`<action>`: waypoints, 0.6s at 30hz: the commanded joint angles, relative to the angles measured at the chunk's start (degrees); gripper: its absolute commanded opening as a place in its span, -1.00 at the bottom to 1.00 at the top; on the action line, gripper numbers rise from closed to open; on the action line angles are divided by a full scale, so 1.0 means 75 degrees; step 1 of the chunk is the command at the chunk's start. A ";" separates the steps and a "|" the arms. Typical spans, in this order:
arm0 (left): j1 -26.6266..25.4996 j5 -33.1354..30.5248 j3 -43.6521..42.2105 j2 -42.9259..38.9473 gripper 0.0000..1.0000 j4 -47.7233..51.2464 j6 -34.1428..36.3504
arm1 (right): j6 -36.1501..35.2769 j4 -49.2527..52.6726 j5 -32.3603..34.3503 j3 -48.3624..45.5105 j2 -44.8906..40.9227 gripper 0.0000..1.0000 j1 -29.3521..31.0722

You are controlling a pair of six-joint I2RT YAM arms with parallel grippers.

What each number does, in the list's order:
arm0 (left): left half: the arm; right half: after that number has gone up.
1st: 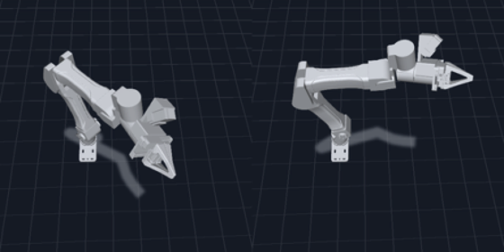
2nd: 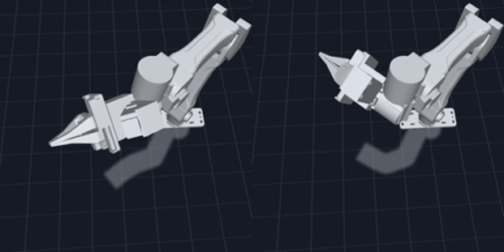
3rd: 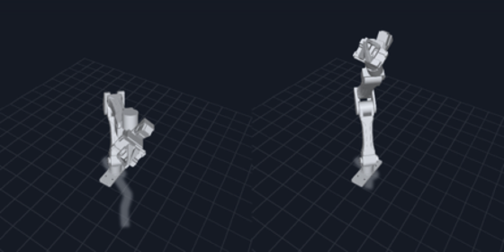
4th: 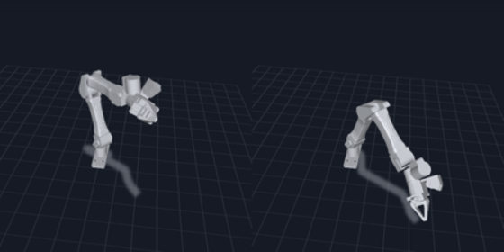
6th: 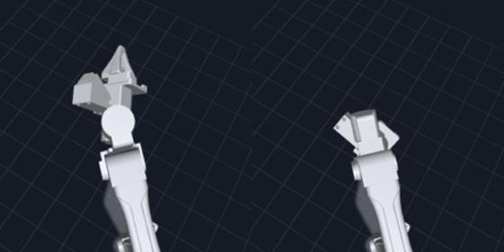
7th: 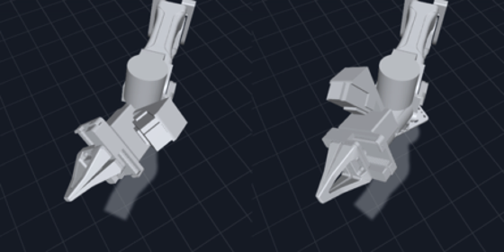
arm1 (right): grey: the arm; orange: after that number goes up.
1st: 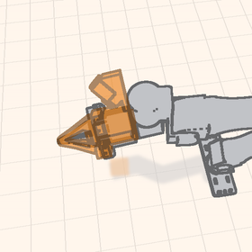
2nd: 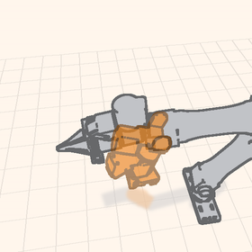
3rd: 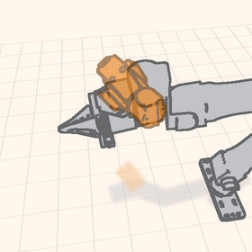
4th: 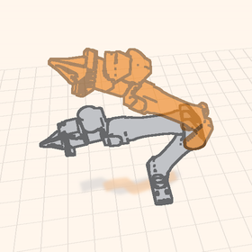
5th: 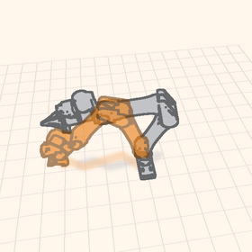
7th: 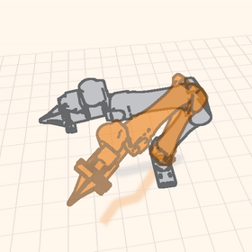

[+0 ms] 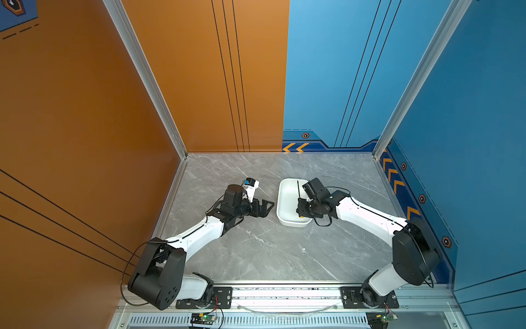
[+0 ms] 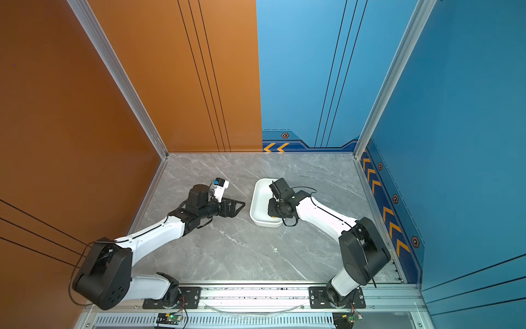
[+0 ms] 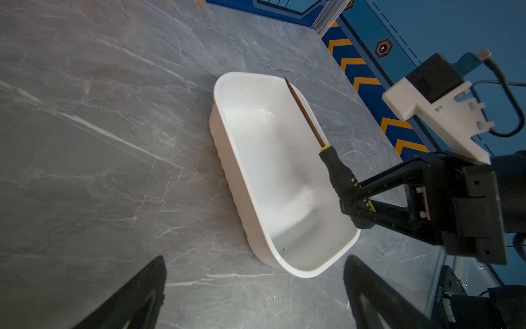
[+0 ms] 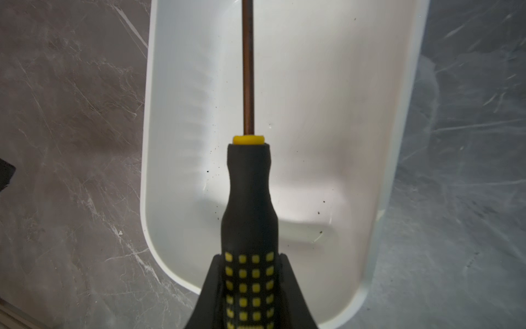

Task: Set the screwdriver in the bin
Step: 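Lower the screwdriver into the bin and open the right gripper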

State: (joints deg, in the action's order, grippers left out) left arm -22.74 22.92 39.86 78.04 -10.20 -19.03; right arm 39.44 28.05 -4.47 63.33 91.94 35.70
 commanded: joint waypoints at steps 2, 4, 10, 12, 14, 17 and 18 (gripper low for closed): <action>0.0103 -0.0170 -0.0215 -0.0062 0.96 0.0251 0.0228 | 0.0466 -0.0260 0.0576 0.0306 0.0453 -1.00 0.0142; 0.0114 -0.0123 -0.0228 -0.0054 0.96 0.0238 0.0239 | 0.0556 -0.0260 0.0700 0.0356 0.0632 -1.00 0.0158; 0.0151 -0.0100 -0.0275 -0.0056 0.96 0.0201 0.0264 | 0.0609 -0.0272 0.0846 0.0568 0.1022 -1.00 0.0185; 0.0161 -0.0086 -0.0284 -0.0058 0.96 0.0199 0.0255 | 0.0593 -0.0272 0.0831 0.0675 0.1168 -0.95 0.0202; 0.0175 -0.0082 -0.0284 -0.0069 0.96 0.0178 0.0252 | 0.0618 -0.0272 0.0818 0.0748 0.1285 -0.88 0.0207; 0.0190 -0.0070 -0.0299 -0.0080 0.96 0.0180 0.0252 | 0.0647 -0.0260 0.0887 0.0838 0.1460 -0.82 0.0211; 0.0185 -0.0074 -0.0304 -0.0086 0.96 0.0187 0.0252 | 0.0632 -0.0267 0.0894 0.0862 0.1507 -0.82 0.0210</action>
State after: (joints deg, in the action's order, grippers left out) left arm -21.80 22.52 38.57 78.04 -9.21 -18.20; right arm 43.22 26.79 0.30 68.03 102.13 36.82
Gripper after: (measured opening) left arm 0.979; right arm 0.178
